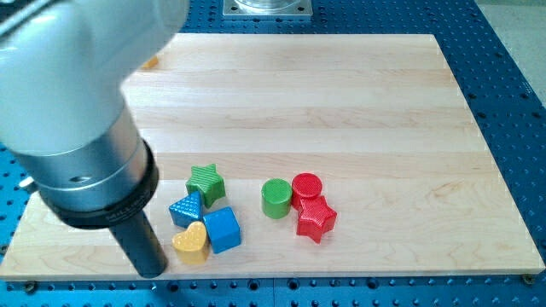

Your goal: Move the blue cube above the green star

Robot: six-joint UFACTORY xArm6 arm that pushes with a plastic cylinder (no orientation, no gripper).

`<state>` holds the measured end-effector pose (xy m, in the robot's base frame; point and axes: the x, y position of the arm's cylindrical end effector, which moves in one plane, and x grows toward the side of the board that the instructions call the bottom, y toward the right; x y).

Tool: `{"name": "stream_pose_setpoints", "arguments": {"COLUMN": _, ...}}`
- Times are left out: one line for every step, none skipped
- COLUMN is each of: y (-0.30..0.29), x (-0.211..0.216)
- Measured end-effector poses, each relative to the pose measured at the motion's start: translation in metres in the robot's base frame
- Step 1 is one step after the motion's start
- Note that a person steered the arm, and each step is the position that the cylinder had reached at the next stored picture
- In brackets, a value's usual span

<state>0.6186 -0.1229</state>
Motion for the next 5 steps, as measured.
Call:
{"name": "stream_pose_setpoints", "arguments": {"y": 0.036, "x": -0.006}}
{"name": "stream_pose_setpoints", "arguments": {"y": 0.082, "x": -0.003}}
{"name": "stream_pose_setpoints", "arguments": {"y": 0.119, "x": -0.064}}
{"name": "stream_pose_setpoints", "arguments": {"y": 0.163, "x": -0.117}}
{"name": "stream_pose_setpoints", "arguments": {"y": 0.12, "x": -0.171}}
